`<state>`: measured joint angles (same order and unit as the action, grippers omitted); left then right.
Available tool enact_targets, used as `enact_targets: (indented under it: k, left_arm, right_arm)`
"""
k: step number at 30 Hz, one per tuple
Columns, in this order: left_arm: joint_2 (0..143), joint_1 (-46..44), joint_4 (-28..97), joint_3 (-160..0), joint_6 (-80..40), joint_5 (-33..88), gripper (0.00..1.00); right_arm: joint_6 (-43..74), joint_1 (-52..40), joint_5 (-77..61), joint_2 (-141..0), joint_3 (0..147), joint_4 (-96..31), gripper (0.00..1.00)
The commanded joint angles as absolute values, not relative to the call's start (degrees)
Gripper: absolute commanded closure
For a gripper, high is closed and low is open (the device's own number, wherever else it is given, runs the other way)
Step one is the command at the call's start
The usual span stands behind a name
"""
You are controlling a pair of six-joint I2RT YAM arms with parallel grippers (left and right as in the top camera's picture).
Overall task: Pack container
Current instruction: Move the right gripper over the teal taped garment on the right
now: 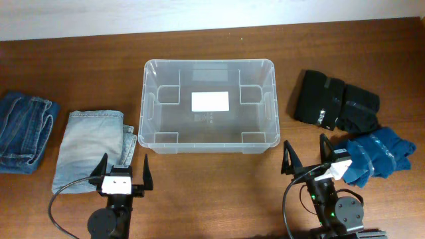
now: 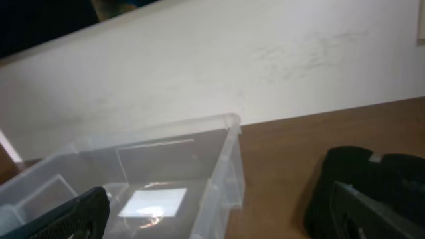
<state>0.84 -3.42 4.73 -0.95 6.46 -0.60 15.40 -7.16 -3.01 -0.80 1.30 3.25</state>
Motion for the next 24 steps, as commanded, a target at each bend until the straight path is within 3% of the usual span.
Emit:
enact_targets:
  k: [1,10,24]
  left_arm:
    - [0.34,-3.16,4.73,-0.51,7.38,-0.19,0.01]
    - [0.34,-3.16,4.73,-0.51,7.38,-0.19,0.01]
    - [0.34,-3.16,4.73,-0.51,7.38,-0.19,0.01]
  right_arm:
    - [17.69,-6.70,-3.36,-0.75,7.64,1.52,0.02]
    - [17.67,-6.66,7.60,-11.86,34.28,-16.19,0.01]
    - [13.56,-6.61,12.49,-48.36,75.18,-46.54,0.02]
